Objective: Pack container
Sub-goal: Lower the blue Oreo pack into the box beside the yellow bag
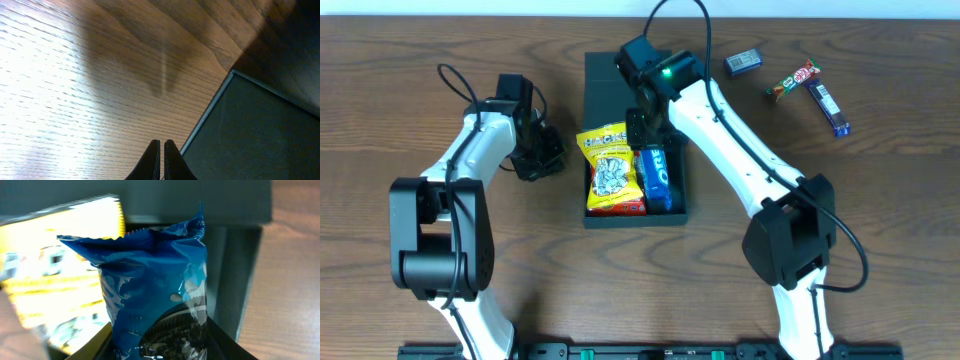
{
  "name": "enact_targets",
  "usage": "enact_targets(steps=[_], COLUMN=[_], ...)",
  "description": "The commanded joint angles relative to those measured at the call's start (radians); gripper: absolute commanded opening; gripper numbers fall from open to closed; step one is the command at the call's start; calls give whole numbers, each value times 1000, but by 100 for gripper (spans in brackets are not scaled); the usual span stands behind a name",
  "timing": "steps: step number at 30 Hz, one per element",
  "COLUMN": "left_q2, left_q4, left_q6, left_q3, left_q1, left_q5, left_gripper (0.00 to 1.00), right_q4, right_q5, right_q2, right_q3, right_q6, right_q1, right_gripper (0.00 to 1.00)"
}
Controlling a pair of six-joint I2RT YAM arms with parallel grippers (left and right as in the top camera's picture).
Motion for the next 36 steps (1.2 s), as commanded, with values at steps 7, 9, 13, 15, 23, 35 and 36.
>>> enact_targets(steps=[7, 9, 13, 15, 23, 35, 36], left_q2=[-11, -11, -11, -11, -11, -11, -11], left_q4=[0, 0, -1, -1, -1, 0, 0], left_q6=[22, 22, 22, 22, 22, 22, 22], left_q3=[2, 2, 2, 2, 2, 2, 2], left_q1=[22, 22, 22, 22, 22, 22, 22], left_q5=[18, 18, 19, 19, 19, 18, 18], left_gripper=[6, 6, 6, 6, 6, 7, 7], right_q4=[83, 113, 150, 183, 257, 265, 265], right_q5=[40, 40, 49, 60, 116, 119, 119], right_q2=[11, 11, 13, 13, 13, 7, 4], right_q3=[-154, -181, -214, -225, -232, -244, -244], right_q6=[105, 105, 98, 93, 60, 24, 16], right_q1=[10, 11, 11, 15, 24, 29, 27], right_gripper=[28, 28, 28, 28, 29, 73, 69])
